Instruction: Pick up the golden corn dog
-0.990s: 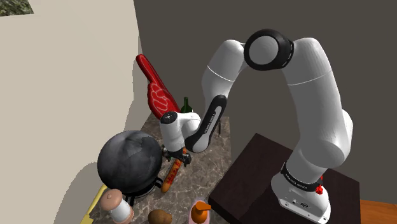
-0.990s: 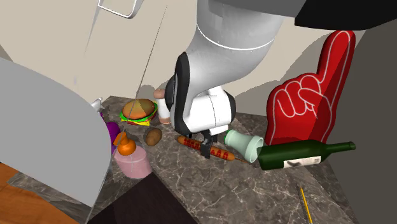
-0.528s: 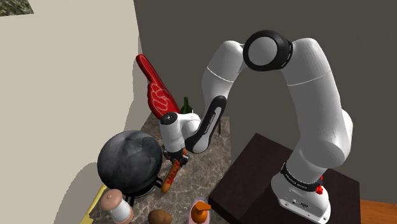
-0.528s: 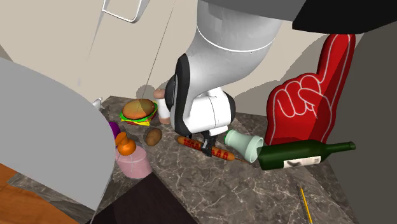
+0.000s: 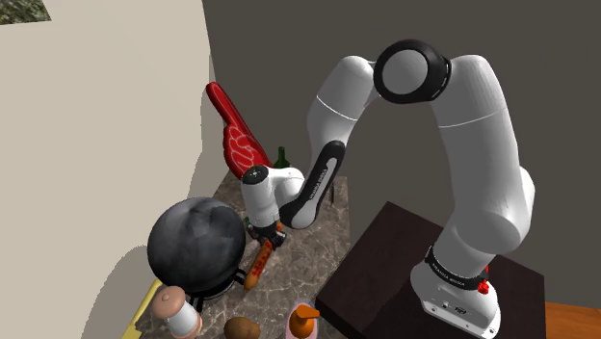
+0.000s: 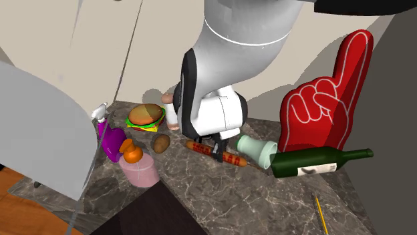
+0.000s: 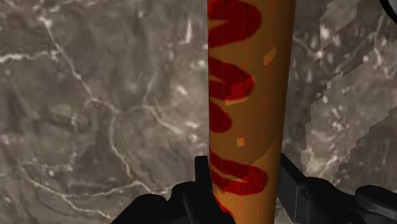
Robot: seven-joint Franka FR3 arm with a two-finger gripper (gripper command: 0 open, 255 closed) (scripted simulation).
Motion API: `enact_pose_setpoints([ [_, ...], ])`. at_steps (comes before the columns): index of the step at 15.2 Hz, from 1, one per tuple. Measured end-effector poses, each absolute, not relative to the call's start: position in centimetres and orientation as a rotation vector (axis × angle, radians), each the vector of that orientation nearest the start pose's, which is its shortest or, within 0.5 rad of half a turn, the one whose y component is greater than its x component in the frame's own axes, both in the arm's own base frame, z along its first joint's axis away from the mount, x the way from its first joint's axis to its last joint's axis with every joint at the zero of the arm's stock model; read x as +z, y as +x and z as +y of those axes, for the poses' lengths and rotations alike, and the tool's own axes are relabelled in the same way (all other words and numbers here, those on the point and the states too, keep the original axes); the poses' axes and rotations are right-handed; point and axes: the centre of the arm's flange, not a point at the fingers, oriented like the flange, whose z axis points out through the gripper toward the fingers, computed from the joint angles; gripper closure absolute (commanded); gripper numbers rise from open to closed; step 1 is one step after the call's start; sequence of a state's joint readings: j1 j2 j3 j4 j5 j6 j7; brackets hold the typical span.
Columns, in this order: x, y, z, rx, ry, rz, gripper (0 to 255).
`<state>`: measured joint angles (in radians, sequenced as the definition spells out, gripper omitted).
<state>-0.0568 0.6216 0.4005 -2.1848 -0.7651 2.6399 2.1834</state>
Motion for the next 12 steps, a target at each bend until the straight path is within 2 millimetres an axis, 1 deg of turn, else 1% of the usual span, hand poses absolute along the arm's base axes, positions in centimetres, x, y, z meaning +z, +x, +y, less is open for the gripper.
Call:
enact_pose_setpoints([
  [7, 15.0, 48.8, 20.8, -0.134, -2.643, 1.824, 255],
  [11, 17.4, 48.9, 21.0, -0.134, -2.643, 1.824, 255],
  [12, 17.6, 48.9, 21.0, -0.134, -2.643, 1.824, 255],
])
